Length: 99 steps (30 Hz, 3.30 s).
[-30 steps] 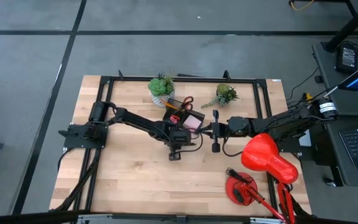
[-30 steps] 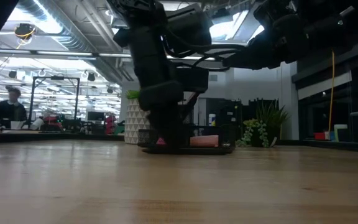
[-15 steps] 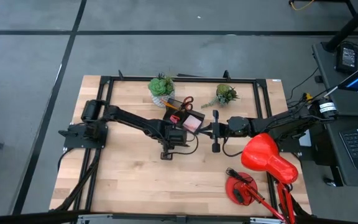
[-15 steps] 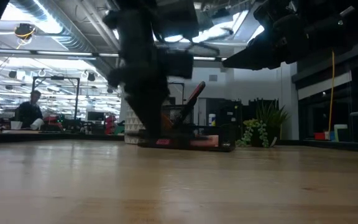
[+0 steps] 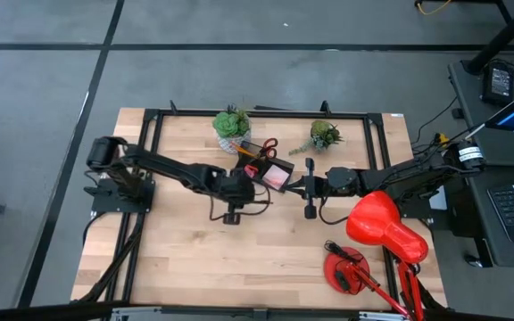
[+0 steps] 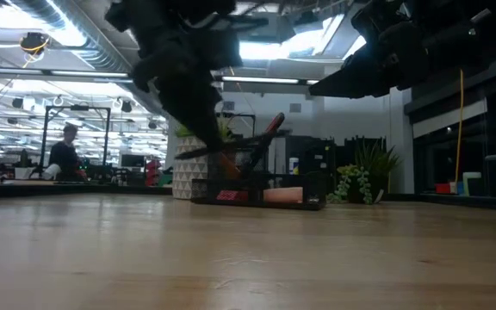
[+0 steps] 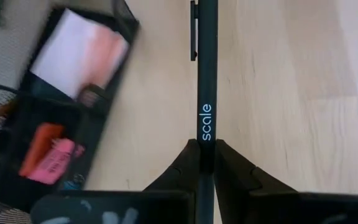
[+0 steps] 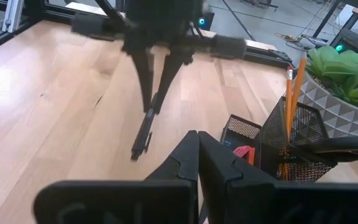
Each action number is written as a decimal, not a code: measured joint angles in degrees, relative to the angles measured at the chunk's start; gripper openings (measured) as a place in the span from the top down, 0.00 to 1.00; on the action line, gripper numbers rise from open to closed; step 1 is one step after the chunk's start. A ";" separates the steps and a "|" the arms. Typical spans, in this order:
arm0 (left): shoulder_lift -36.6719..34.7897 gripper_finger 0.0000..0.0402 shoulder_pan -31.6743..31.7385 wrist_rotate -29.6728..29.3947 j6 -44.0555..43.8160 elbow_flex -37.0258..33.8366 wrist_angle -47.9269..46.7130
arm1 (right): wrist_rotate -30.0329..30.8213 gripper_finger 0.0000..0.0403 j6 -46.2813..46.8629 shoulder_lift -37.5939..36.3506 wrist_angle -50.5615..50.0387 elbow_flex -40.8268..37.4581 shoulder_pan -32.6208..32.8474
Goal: Pick and place office supplies into organizer
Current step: Put the black pen into the black desk organizer, then return to Home Position
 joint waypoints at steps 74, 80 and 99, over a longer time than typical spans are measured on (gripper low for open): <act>9.11 0.93 21.05 -7.78 0.15 -31.94 102.18 | 0.02 0.98 0.28 0.00 0.68 0.02 0.00; 9.11 0.85 21.05 -8.02 0.10 -31.96 102.08 | 0.15 0.98 0.28 0.00 0.69 0.02 0.02; 8.06 0.81 19.74 -5.79 -0.33 -32.11 103.50 | 0.09 0.98 0.28 0.00 0.70 0.02 0.02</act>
